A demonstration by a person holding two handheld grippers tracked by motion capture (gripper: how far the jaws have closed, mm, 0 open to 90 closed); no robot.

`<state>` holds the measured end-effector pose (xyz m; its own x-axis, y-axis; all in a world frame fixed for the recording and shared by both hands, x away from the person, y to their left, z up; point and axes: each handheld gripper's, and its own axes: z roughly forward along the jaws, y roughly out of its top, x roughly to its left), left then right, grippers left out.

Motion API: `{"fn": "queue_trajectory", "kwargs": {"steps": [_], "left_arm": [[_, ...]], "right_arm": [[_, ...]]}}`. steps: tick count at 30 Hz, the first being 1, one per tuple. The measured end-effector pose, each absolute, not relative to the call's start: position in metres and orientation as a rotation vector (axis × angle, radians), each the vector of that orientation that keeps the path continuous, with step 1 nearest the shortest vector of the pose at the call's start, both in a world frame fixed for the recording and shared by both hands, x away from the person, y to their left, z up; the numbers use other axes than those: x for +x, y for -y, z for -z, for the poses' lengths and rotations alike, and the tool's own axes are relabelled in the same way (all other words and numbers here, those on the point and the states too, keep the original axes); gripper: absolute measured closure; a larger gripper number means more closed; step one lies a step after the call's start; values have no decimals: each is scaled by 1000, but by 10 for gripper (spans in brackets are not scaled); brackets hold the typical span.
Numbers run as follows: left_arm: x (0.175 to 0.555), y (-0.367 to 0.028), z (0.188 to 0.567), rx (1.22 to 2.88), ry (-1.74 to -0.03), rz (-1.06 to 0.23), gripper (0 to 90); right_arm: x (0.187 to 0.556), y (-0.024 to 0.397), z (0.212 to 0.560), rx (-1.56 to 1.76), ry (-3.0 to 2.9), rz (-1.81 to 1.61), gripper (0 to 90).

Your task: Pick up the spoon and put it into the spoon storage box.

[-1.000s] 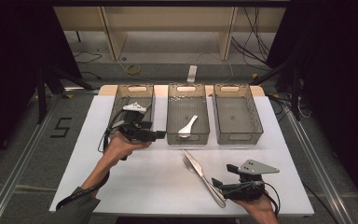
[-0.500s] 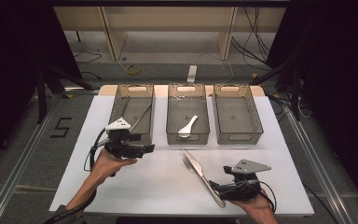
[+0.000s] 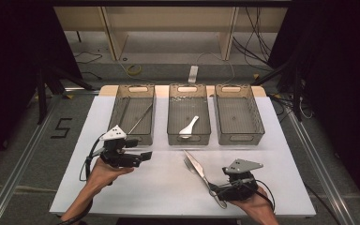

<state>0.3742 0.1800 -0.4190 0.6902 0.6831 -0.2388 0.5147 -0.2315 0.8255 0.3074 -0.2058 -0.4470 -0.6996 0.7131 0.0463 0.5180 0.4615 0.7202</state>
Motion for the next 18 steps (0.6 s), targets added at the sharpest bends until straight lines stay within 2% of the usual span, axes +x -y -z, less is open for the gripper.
{"fn": "queue_trajectory", "kwargs": {"steps": [18], "left_arm": [[363,-187,420,1886,-938,-253,165]], "right_arm": [[329,188,453,1070,-2583,-895,291]]}}
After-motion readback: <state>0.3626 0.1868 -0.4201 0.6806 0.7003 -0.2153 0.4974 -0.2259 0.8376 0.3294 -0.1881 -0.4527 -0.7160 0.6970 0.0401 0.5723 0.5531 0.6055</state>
